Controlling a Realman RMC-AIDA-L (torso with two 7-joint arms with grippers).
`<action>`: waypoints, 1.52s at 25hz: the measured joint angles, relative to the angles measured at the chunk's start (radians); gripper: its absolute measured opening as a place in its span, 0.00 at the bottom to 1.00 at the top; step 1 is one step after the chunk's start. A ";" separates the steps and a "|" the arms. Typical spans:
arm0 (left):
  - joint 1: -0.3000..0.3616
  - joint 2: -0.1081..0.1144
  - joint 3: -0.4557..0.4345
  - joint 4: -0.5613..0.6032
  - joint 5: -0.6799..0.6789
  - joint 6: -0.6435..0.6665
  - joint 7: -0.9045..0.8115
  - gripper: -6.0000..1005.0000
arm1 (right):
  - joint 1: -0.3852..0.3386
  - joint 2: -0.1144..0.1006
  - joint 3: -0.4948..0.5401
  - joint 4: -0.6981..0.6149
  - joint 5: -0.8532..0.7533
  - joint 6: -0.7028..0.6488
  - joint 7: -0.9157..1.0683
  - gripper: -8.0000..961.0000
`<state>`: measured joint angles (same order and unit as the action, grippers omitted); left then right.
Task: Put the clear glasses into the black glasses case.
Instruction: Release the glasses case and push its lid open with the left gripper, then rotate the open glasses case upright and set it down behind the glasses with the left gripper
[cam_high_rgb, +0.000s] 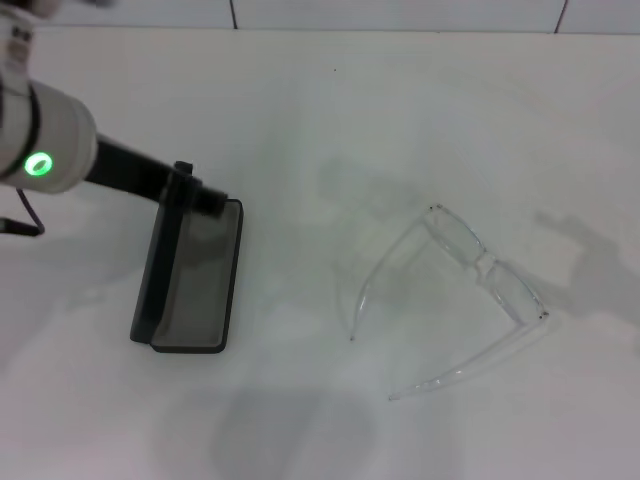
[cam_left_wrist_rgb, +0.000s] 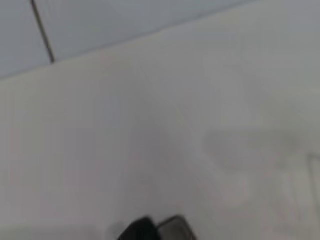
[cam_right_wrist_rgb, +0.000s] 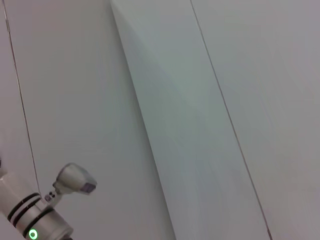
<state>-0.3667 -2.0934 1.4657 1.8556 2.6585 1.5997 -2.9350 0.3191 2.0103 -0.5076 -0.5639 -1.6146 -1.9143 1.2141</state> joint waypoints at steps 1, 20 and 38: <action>-0.004 0.000 0.016 -0.011 0.021 -0.001 -0.014 0.65 | 0.001 0.000 0.000 0.007 0.000 0.000 -0.007 0.91; -0.102 -0.001 0.080 -0.281 0.164 -0.050 -0.073 0.57 | 0.000 -0.003 0.003 0.033 0.005 0.009 -0.043 0.91; -0.094 0.006 0.183 -0.146 0.175 -0.046 -0.008 0.22 | -0.014 -0.001 0.006 0.056 0.028 -0.004 -0.063 0.91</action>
<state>-0.4609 -2.0869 1.6489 1.7095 2.8338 1.5533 -2.9427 0.3052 2.0095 -0.5020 -0.5078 -1.5862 -1.9182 1.1510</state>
